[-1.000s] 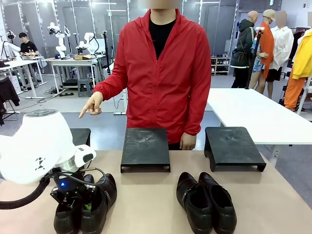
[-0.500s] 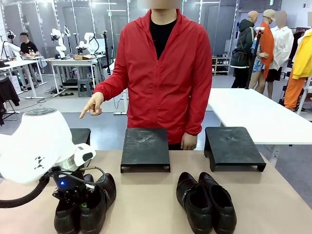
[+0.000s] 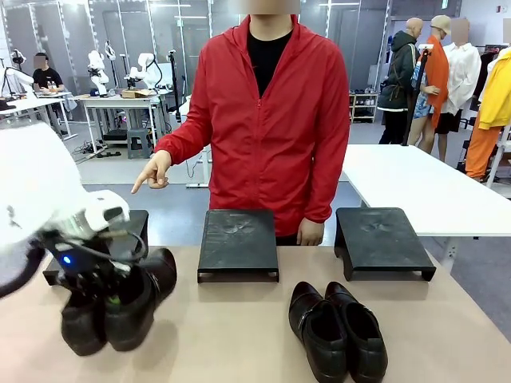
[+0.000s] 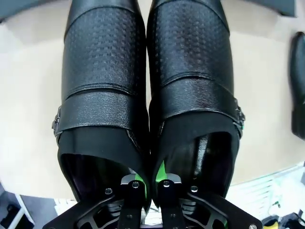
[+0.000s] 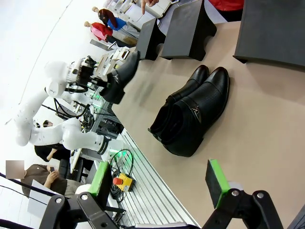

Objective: Place the shoes on the stand as instructed by the person.
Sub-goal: Pick up one pair of Shoes and place it on the Shoes Stand indicated by the person.

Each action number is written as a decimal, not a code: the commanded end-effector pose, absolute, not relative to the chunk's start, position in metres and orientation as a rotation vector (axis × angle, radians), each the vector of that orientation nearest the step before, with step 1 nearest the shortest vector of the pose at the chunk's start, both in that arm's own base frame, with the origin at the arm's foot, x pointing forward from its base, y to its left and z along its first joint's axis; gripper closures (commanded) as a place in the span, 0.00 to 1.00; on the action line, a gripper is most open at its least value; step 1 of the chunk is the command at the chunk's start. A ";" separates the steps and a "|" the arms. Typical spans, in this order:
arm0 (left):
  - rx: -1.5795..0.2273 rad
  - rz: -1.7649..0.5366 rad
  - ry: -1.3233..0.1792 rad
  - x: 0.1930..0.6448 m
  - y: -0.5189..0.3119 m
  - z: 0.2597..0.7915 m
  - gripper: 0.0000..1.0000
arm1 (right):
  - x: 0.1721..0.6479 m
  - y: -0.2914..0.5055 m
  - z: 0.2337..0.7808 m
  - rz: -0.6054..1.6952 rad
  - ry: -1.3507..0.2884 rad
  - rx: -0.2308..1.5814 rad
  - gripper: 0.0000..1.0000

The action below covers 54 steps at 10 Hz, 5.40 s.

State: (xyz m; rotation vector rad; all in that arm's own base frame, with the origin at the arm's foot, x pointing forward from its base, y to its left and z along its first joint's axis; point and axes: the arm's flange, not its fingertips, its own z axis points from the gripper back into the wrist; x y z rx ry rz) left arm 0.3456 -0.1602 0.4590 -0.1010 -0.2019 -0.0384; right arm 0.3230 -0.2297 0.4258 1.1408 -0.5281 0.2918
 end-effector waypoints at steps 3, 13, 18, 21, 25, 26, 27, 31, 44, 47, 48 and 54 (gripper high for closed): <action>-0.082 -0.135 -0.348 0.360 -0.095 0.513 1.00 | 0.324 -0.230 0.428 0.296 -0.543 1.151 0.00; -0.098 -0.174 -0.402 0.370 -0.046 0.516 1.00 | 0.324 -0.230 0.428 0.296 -0.543 1.151 0.00; -0.132 -0.125 -0.572 0.399 -0.028 0.499 0.93 | 0.324 -0.230 0.428 0.296 -0.543 1.151 0.00; -0.055 -0.125 -0.613 0.454 -0.025 0.486 0.93 | 0.324 -0.230 0.428 0.296 -0.543 1.151 0.00; -0.007 -0.131 -0.619 0.511 -0.018 0.467 0.93 | 0.324 -0.230 0.428 0.296 -0.543 1.151 0.00; 0.007 -0.131 -0.618 0.519 -0.018 0.463 0.93 | 0.324 -0.230 0.428 0.296 -0.543 1.151 0.00; 0.004 -0.144 -0.624 0.526 -0.015 0.458 0.93 | 0.324 -0.230 0.428 0.296 -0.543 1.151 0.00; 0.024 -0.137 -0.641 0.557 -0.011 0.442 0.93 | 0.324 -0.230 0.428 0.296 -0.543 1.151 0.00; 0.044 -0.101 -0.587 0.584 -0.014 0.416 0.45 | 0.324 -0.230 0.428 0.296 -0.543 1.151 0.00; 0.033 -0.084 -0.584 0.576 -0.014 0.425 0.02 | 0.324 -0.230 0.428 0.296 -0.543 1.151 0.00; 0.034 -0.087 -0.583 0.572 -0.015 0.430 0.00 | 0.324 -0.230 0.428 0.296 -0.543 1.151 0.00; 0.011 -0.099 -0.607 0.571 -0.014 0.439 0.03 | 0.324 -0.230 0.428 0.296 -0.543 1.151 0.00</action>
